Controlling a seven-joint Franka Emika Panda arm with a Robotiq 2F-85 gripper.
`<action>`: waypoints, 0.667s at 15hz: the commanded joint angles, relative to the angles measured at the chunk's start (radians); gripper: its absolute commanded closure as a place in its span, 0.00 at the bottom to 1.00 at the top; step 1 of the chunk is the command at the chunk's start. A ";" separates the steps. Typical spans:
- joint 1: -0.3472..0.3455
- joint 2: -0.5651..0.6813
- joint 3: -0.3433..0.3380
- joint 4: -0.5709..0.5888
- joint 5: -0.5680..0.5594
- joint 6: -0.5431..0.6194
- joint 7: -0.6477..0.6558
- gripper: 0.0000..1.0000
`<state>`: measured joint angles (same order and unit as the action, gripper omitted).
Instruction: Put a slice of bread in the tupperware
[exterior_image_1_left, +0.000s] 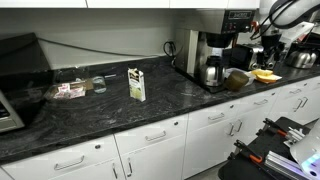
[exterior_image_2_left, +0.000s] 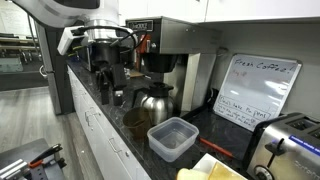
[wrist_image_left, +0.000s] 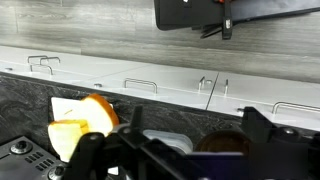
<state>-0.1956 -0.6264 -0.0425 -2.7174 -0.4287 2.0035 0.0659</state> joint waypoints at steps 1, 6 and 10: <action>-0.042 0.006 0.004 -0.001 -0.079 0.014 0.053 0.00; -0.190 0.054 -0.042 0.001 -0.366 0.065 0.278 0.00; -0.223 0.175 -0.097 0.042 -0.497 0.075 0.477 0.00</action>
<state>-0.4046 -0.5523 -0.1222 -2.7208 -0.8627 2.0575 0.4172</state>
